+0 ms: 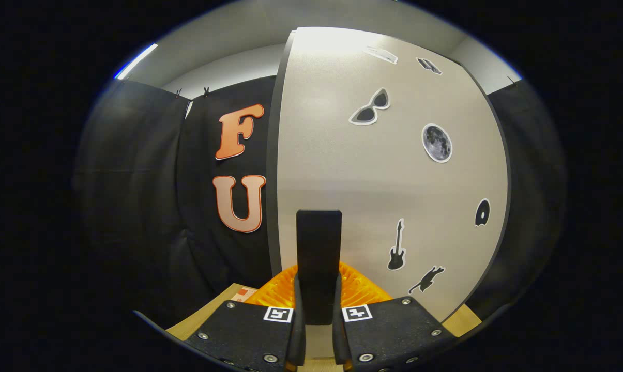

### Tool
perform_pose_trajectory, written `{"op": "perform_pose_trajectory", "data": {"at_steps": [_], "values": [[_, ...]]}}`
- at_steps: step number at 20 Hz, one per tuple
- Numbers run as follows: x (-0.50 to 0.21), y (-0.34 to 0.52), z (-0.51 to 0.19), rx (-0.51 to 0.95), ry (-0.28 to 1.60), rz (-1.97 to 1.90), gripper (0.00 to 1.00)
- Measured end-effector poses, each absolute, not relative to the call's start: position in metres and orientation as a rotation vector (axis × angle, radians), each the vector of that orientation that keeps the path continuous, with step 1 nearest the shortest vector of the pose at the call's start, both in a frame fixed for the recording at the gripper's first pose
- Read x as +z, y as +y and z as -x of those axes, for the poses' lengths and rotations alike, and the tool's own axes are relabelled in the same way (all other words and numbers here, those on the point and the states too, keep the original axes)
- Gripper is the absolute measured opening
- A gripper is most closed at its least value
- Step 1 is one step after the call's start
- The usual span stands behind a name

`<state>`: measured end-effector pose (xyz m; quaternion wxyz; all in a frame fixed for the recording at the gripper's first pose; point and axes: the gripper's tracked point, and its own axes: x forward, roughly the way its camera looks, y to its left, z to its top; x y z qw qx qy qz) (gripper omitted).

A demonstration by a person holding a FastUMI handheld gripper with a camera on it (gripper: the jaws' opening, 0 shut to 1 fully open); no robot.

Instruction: Open the shoe cabinet door, grab the shoes and put them into the shoe cabinet, then close the shoe cabinet door.

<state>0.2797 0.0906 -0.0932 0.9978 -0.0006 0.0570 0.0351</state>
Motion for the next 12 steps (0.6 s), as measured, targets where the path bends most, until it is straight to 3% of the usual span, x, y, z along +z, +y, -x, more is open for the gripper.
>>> {"op": "perform_pose_trajectory", "data": {"at_steps": [12], "values": [[-0.078,0.062,-0.214,0.08,0.12,0.011,0.2]]}}
